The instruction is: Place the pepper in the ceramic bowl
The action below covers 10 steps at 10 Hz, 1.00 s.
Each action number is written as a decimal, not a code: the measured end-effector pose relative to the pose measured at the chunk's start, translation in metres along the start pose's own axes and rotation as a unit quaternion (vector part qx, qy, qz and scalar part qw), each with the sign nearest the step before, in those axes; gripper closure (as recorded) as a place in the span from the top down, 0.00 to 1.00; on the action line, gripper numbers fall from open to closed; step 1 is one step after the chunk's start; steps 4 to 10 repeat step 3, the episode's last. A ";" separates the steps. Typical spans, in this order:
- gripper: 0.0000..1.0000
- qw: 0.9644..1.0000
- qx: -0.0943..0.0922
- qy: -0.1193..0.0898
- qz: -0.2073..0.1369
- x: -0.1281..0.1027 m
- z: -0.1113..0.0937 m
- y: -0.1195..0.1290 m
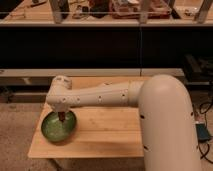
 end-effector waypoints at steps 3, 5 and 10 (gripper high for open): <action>0.80 1.000 0.000 -0.007 -0.004 0.000 0.000 0.001; 0.80 1.000 0.000 -0.007 -0.004 0.000 0.000 0.001; 0.80 1.000 0.000 -0.007 -0.004 0.000 0.000 0.001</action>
